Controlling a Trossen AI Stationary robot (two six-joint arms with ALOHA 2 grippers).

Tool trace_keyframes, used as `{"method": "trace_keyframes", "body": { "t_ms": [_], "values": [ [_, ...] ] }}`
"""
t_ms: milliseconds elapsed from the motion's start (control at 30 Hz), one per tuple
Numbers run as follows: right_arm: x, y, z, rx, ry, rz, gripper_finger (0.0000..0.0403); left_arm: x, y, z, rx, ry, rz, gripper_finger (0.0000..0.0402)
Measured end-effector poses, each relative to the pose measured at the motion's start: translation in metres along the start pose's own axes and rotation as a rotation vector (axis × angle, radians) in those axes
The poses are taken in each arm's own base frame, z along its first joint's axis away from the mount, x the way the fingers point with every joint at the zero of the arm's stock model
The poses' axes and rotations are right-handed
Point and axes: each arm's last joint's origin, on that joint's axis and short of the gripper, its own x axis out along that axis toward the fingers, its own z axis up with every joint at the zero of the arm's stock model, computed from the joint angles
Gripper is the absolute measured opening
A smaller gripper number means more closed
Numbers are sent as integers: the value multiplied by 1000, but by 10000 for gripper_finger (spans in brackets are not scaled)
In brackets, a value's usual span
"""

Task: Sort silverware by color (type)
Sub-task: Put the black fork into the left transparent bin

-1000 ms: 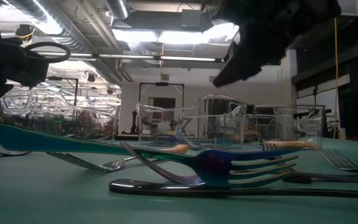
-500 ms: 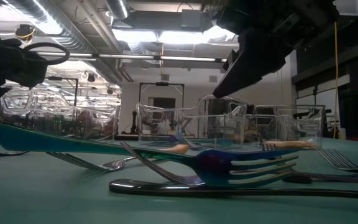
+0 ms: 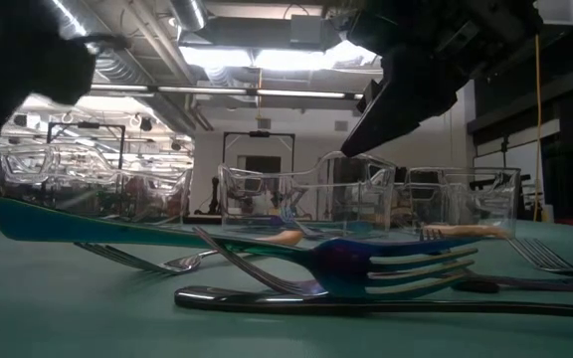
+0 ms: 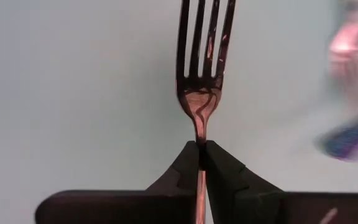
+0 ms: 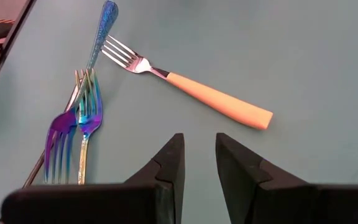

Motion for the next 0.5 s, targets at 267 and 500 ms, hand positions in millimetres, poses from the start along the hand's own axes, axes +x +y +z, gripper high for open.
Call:
{"method": "trace_keyframes", "body": {
  "t_ms": [267,500],
  "values": [
    [0,0,0,0,0,0,81,-30,-40,19,101,-10,-142,6],
    [0,0,0,0,0,0,81,-56,-61,60,212,-74,-178,6]
  ]
}}
